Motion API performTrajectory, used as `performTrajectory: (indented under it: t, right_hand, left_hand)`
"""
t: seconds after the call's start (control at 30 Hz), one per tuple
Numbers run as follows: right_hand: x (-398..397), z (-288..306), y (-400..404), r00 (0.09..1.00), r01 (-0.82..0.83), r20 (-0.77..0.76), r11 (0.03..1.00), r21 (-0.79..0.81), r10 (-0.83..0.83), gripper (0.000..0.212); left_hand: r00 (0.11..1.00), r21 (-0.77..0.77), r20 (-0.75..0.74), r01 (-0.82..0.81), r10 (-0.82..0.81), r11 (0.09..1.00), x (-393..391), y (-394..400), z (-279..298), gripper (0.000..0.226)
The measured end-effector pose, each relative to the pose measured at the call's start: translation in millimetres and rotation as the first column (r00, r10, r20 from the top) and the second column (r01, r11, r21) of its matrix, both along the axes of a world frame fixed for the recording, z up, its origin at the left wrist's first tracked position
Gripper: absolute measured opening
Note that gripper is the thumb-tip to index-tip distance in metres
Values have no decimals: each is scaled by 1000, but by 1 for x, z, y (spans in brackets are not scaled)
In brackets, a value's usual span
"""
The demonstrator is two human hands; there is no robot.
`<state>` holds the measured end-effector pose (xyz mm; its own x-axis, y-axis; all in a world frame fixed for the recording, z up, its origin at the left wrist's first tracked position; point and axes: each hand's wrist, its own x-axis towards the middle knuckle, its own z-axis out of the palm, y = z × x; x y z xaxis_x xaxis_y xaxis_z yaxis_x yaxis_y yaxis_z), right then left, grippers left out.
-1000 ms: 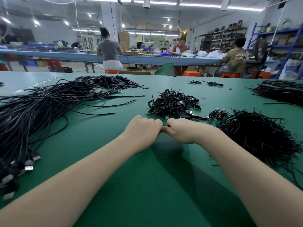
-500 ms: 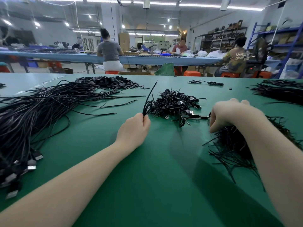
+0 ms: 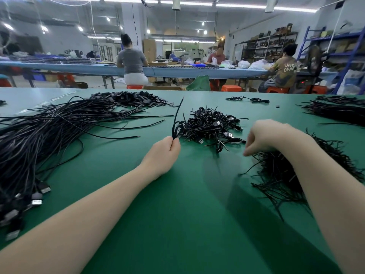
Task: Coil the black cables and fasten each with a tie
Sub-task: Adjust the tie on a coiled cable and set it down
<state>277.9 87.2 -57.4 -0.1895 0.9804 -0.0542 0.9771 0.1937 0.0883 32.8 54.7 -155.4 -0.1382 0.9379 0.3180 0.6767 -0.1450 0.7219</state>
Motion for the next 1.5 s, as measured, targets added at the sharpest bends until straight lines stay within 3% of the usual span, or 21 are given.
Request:
performTrajectory:
  t: [0.07, 0.17, 0.23, 0.3, 0.5, 0.7, 0.8, 0.87, 1.03, 1.13, 1.23, 1.33, 1.4, 1.47, 1.5]
  right_hand:
    - [-5, 3, -1, 951, -124, -279, 991, 48, 132, 16]
    - [-24, 1, -7, 725, -177, -628, 958, 226, 282, 12]
    - [-40, -5, -12, 582, -185, -719, 923, 338, 380, 8]
    - [-55, -12, -18, 539, -187, -693, 870, 455, 479, 4]
    - [-77, -29, -29, 514, -271, -598, 778, 567, 615, 7]
    - [-81, -22, -37, 548, -360, -549, 771, 526, 631, 11]
    - [-82, -14, -42, 656, -467, -374, 742, 481, 655, 17]
    - [-82, -9, -43, 709, -498, -259, 726, 474, 656, 19]
    - [-81, -5, -44, 722, -404, -350, 774, 488, 597, 13]
    - [-76, -4, -42, 752, -406, -352, 812, 420, 558, 15]
    - [-64, 5, -35, 777, -435, -376, 863, 259, 505, 20]
    - [-39, 15, -24, 747, -462, -548, 887, -18, 378, 15]
    - [-23, 14, -20, 731, -495, -625, 843, -211, 273, 18]
    - [-16, 7, -17, 627, -551, -765, 780, -298, 151, 21]
    - [-16, 1, -16, 515, -588, -854, 754, -293, 69, 22]
  left_hand:
    - [983, -14, 177, 58, -54, 998, 1, 0, 5, 37]
    - [933, -25, 338, 140, -123, 990, 5, -1, 15, 30]
    - [922, -34, 353, 183, -159, 983, 10, -3, 19, 30]
    - [932, -53, 313, 209, -182, 977, 14, -5, 21, 30]
    - [954, -48, 132, 276, -268, 960, 21, -8, 15, 27]
    - [970, -44, -195, 140, -146, 989, 24, -7, 11, 27]
    - [909, -110, -409, 32, -75, 993, 28, -5, 11, 23]
    - [849, -69, -528, -39, -3, 997, 30, -4, 11, 34]
    - [748, 25, -662, -41, 47, 999, 40, -11, 13, 37]
    - [503, 204, -848, 26, 164, 979, 40, -16, 6, 37]
    - [400, 326, -889, 213, 222, 921, 35, -25, 12, 29]
    - [441, 460, -860, 449, 258, 766, 36, -27, 15, 22]
    - [445, 472, -865, 561, 234, 680, 42, -28, 13, 18]
    - [533, 499, -830, 583, 162, 641, 48, -31, 12, 25]
    - [610, 517, -785, 548, 110, 657, 49, -33, 11, 30]
